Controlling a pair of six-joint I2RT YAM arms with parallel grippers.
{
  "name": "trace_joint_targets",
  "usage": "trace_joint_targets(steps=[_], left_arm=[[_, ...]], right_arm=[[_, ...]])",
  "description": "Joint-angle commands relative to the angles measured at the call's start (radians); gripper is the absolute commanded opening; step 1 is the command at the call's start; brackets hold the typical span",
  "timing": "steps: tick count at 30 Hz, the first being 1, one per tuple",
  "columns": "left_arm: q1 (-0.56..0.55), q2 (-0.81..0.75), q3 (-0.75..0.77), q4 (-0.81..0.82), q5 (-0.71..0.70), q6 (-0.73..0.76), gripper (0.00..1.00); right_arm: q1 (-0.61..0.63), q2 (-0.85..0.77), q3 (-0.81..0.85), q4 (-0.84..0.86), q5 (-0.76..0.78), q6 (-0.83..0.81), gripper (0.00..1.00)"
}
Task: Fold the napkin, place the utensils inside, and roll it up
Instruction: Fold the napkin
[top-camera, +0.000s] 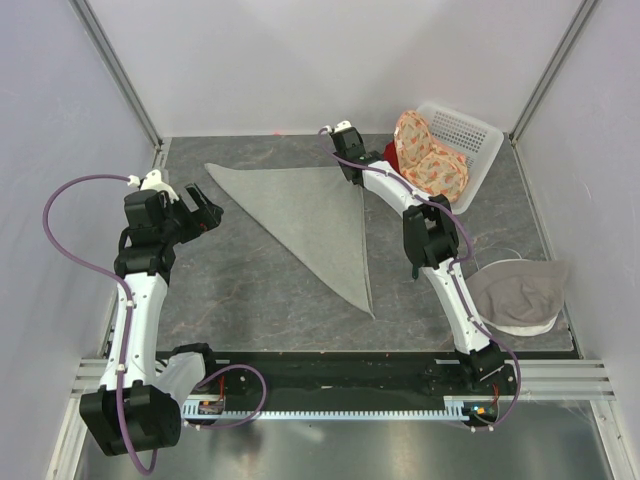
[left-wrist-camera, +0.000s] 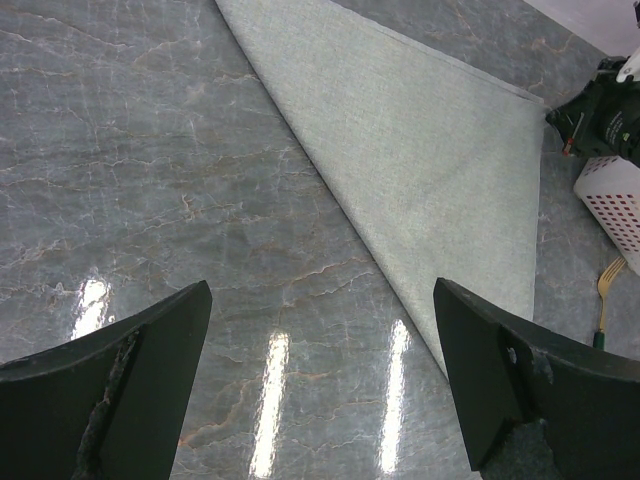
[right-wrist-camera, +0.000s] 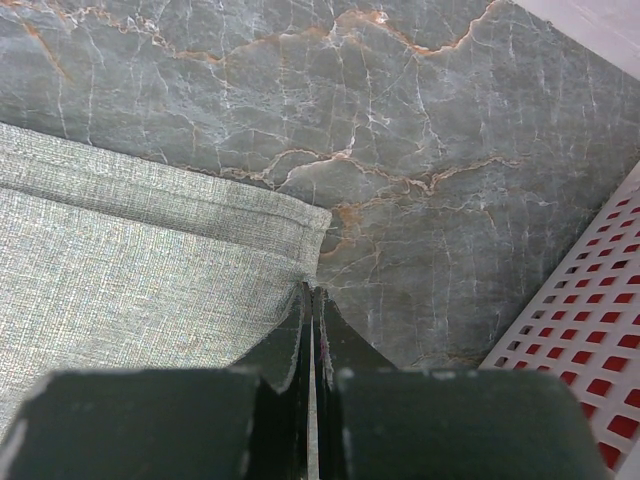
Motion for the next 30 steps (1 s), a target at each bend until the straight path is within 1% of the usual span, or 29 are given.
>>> trace_joint_targets(steps=[1,24,26,27,29,30], left_arm=[[0.007,-0.009,-0.002,0.036,0.002,0.024,1.00],[0.004,-0.008,-0.002,0.035,0.004,0.024,1.00],[0.006,-0.008,-0.002,0.036,0.002,0.024,1.00],[0.006,-0.006,-0.002,0.036,0.004,0.024,1.00],[0.006,-0.005,-0.002,0.036,0.006,0.024,1.00],[0.006,-0.006,0.000,0.036,0.006,0.024,1.00]], right_arm=[[-0.007,0.017,0.051,0.029,0.043,-0.017,0.00],[-0.007,0.042,0.072,0.046,0.060,-0.030,0.00],[-0.007,0.031,0.068,0.045,0.061,-0.028,0.06],[-0.007,0.023,0.059,0.046,0.057,-0.028,0.12],[-0.007,-0.009,0.040,0.045,0.038,-0.023,0.16],[-0.007,-0.024,0.033,0.045,0.024,-0.023,0.20]])
